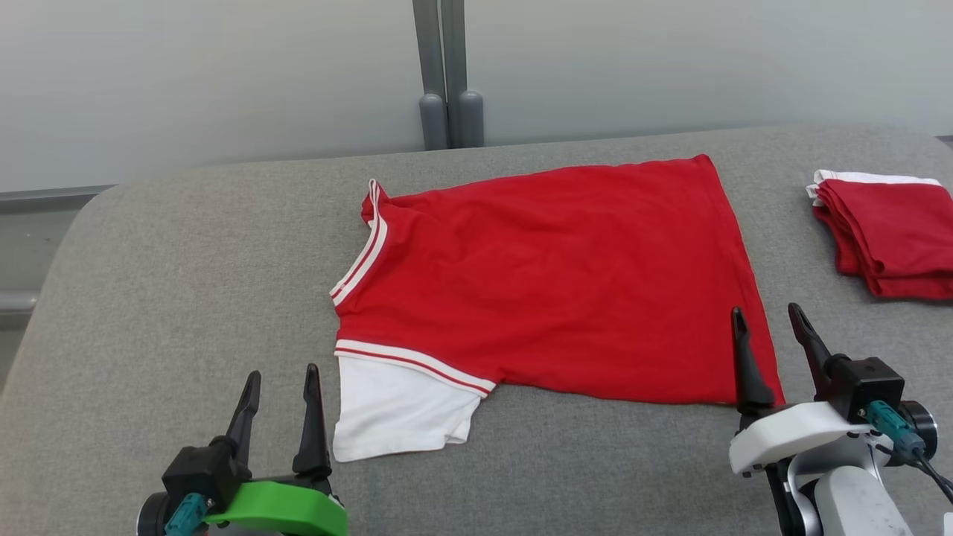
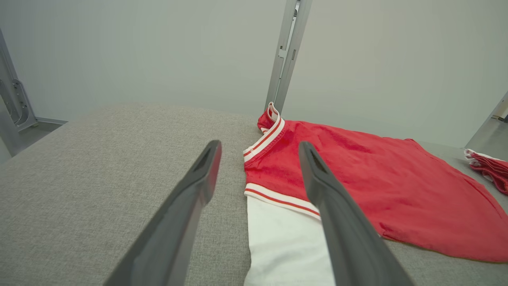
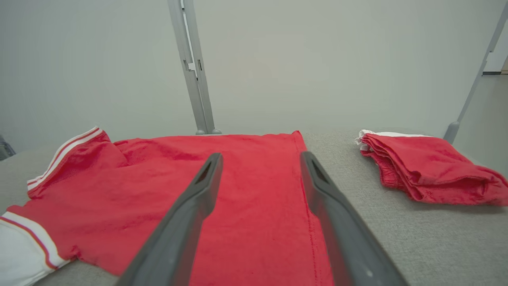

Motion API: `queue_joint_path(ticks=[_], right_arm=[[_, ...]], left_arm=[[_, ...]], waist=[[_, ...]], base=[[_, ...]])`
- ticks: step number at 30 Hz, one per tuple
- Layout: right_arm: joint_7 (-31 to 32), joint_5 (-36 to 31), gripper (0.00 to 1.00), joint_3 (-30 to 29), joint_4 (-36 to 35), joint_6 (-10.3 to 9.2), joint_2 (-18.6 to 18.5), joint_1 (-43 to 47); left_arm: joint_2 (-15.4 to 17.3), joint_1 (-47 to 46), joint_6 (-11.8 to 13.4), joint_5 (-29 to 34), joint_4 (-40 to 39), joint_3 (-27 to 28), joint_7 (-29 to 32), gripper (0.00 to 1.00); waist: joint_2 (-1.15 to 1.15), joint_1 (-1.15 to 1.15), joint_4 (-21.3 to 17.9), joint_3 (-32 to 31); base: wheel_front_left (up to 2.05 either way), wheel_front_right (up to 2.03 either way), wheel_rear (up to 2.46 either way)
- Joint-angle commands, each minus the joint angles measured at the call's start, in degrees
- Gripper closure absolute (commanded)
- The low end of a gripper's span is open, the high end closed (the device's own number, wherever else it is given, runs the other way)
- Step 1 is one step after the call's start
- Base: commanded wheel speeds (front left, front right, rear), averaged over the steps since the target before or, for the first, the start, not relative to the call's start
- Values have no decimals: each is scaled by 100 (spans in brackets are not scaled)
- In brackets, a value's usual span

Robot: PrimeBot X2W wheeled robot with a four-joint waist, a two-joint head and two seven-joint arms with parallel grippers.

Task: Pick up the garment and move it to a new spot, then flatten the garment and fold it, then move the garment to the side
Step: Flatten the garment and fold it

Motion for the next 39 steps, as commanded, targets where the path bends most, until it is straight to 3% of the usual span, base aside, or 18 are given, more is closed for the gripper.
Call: queue_joint_path(ticks=[1,29,39], right_arm=[[-30,51,0,24,-7,-9,16,35],[-55,332,0,375,-27,-8,38,20],[-54,284,0,352,-9,-8,38,114]], left_arm=[[13,76,28,-39,9,-1,-16,0],[13,-1,57,-23,83,-113,-16,0],[13,143,-46,-276,805,-365,442,0]], waist=[[0,0,10,-8],[0,0,27,-21],[0,0,34,13]], base=[[0,0,0],[0,0,0],[0,0,0]])
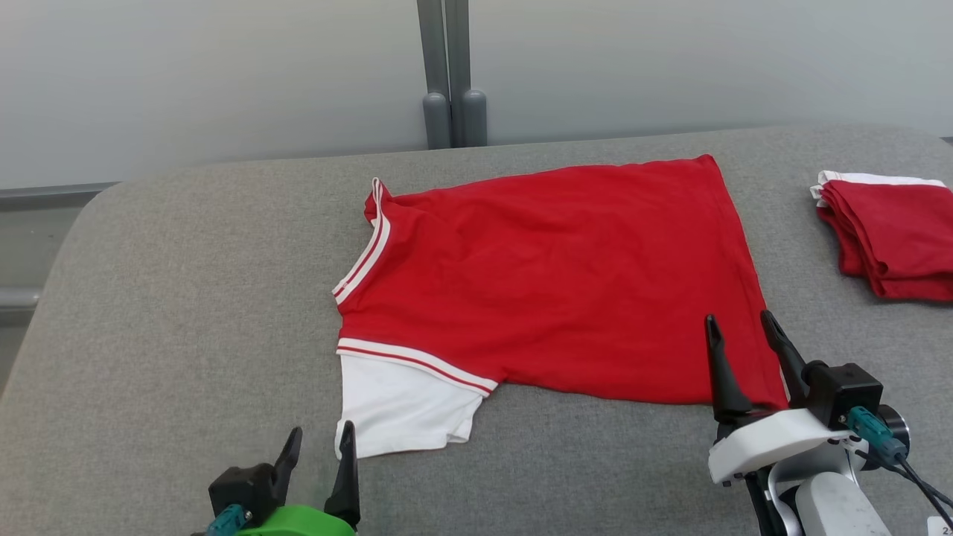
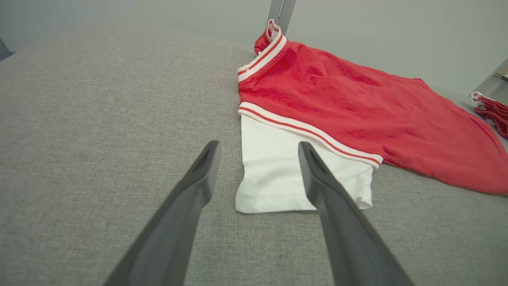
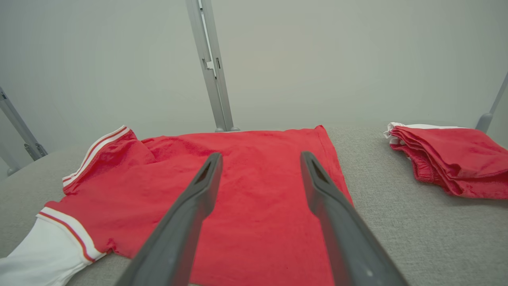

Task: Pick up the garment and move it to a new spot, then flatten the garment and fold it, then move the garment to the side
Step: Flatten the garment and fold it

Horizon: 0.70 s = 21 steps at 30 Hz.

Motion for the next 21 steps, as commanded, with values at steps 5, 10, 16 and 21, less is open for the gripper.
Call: queue_joint_path(ticks=[5,10,16,21], right_arm=[[-27,-20,0,13,11,-8,-2,65],[-27,-41,0,42,42,-9,-3,10],[-27,-75,0,40,35,-8,-3,-24],[-27,-99,0,2,38,-8,-3,-58]], left_arm=[[13,-1,-74,-350,365,-131,201,0],[13,-211,-51,-529,739,-200,195,0],[15,-465,49,-589,1160,-184,71,0],[31,-640,165,-592,1428,-154,104,0]], waist=[[0,0,-46,57],[0,0,-145,133],[0,0,-282,246],[0,0,-360,332]], base=[[0,0,0],[0,0,0],[0,0,0],[0,0,0]])
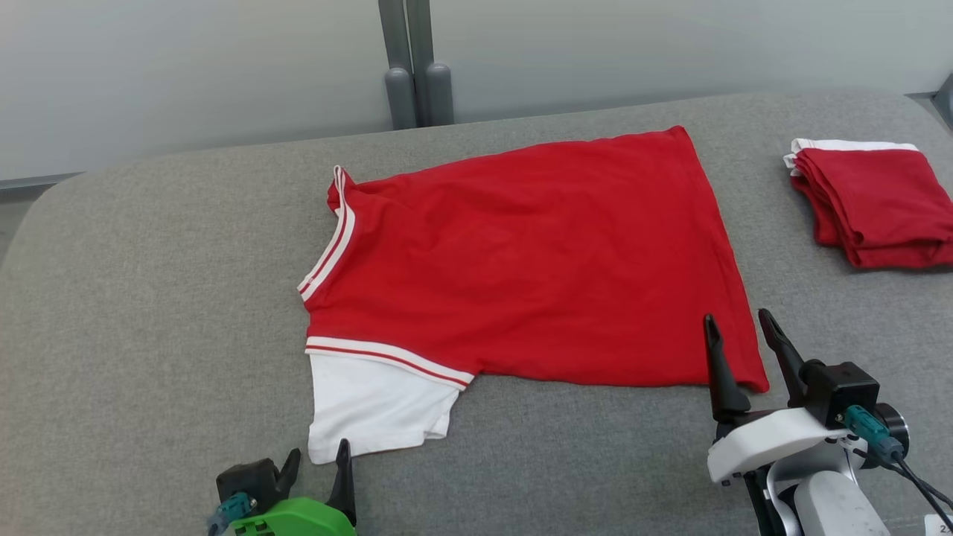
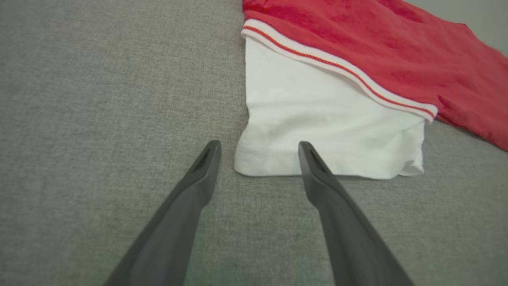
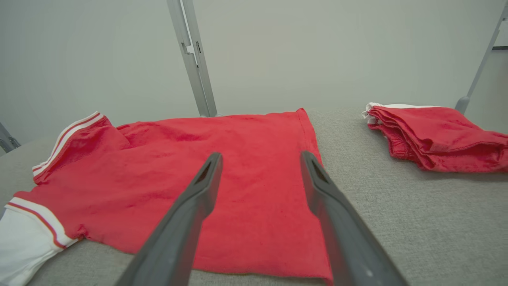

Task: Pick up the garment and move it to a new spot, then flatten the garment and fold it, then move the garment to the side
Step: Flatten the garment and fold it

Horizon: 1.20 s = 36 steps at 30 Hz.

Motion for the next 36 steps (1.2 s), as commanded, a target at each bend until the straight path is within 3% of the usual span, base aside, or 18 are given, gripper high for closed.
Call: queue_joint_path(ticks=[1,4,5,8,10,14,15,18,29,36], right_arm=[[-27,-23,0,-11,-1,-7,-3,-43],[-27,-32,0,-32,-12,-7,-4,-44],[-27,-36,0,-41,-12,-7,-4,-42],[-27,-48,0,-67,-9,-7,-4,-26],[-27,-64,0,-91,10,-7,-4,-20],[-27,-82,0,-177,112,-7,-5,9],[-27,-106,0,-232,165,-8,-5,30],[-16,-157,0,-415,351,-7,-5,77],[583,-215,0,-1137,1038,-7,-5,-43],[957,-247,0,-1210,1343,-8,-5,-233]], left_arm=[[40,-104,50,-52,57,16,23,0],[73,-178,71,-33,142,-8,65,2],[87,-200,71,-8,153,-27,94,18],[115,-239,112,28,160,-59,147,34],[137,-267,101,53,163,-102,190,51],[144,-315,57,77,158,-181,213,62],[144,-321,48,82,147,-195,205,75],[162,-337,32,103,79,-222,161,100],[473,-111,168,232,-1000,-253,164,100],[606,105,335,282,-1846,-292,412,100]], waist=[[0,0,-40,43],[0,0,-64,71],[0,0,-68,77],[0,0,-72,90],[0,0,-72,96],[0,0,-71,106],[0,0,-68,107],[0,0,-50,114],[0,0,138,129],[0,0,256,145]], base=[[0,0,0],[0,0,0],[0,0,0],[0,0,0],[0,0,0],[0,0,0],[0,0,0],[0,0,0],[0,0,0],[0,0,0]])
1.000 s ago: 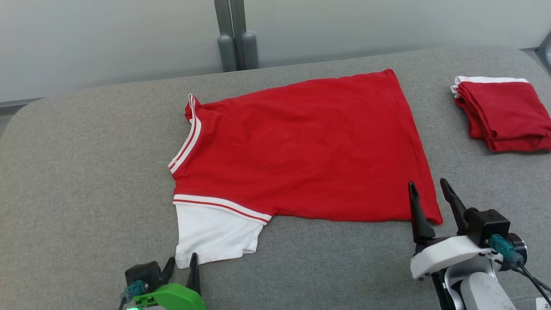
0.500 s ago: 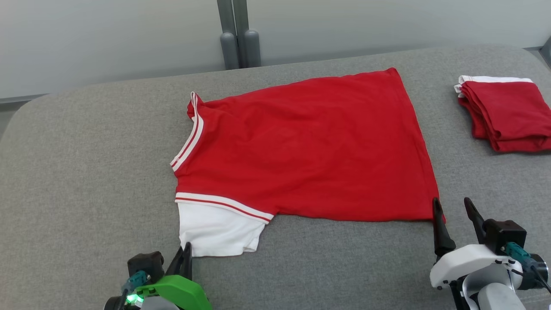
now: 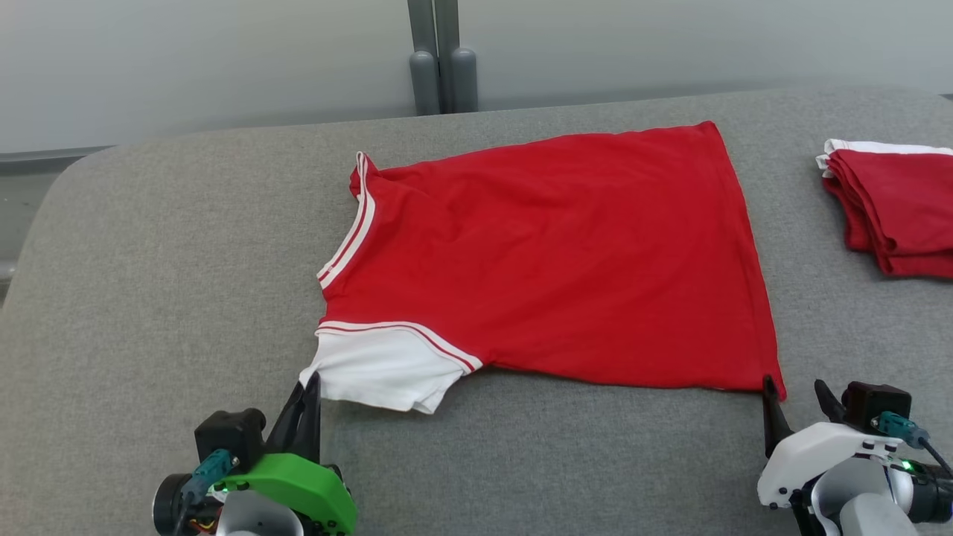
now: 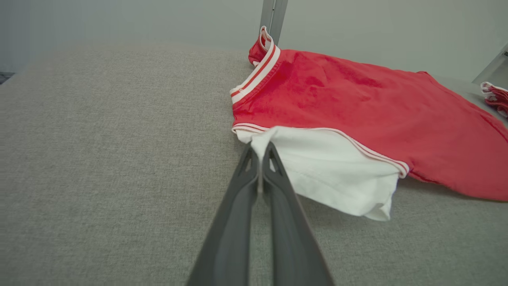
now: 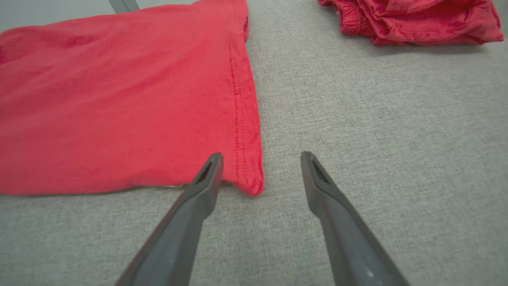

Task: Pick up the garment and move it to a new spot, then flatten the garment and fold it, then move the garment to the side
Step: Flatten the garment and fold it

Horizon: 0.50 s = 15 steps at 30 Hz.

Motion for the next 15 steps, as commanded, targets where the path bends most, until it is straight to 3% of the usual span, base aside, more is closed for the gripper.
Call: queue_joint_path(ticks=[1,11,12,14,15], right_arm=[[38,-21,0,29,82,-7,-7,-99],[254,-178,0,133,1043,-7,-5,-585],[245,-177,24,156,1128,-7,-5,-638],[231,-200,59,184,1248,-7,-3,-716],[225,-211,67,191,1296,-7,-3,-748]], left_arm=[[62,79,55,54,-96,3,34,100],[70,199,150,8,-436,-42,122,100],[76,199,158,7,-451,-41,114,100],[84,202,164,-2,-472,-36,94,100],[86,202,172,-6,-479,-34,86,100]], waist=[[0,0,21,16],[0,0,74,63],[0,0,79,64],[0,0,83,63],[0,0,82,63]], base=[[0,0,0],[0,0,0],[0,0,0],[0,0,0],[0,0,0]])
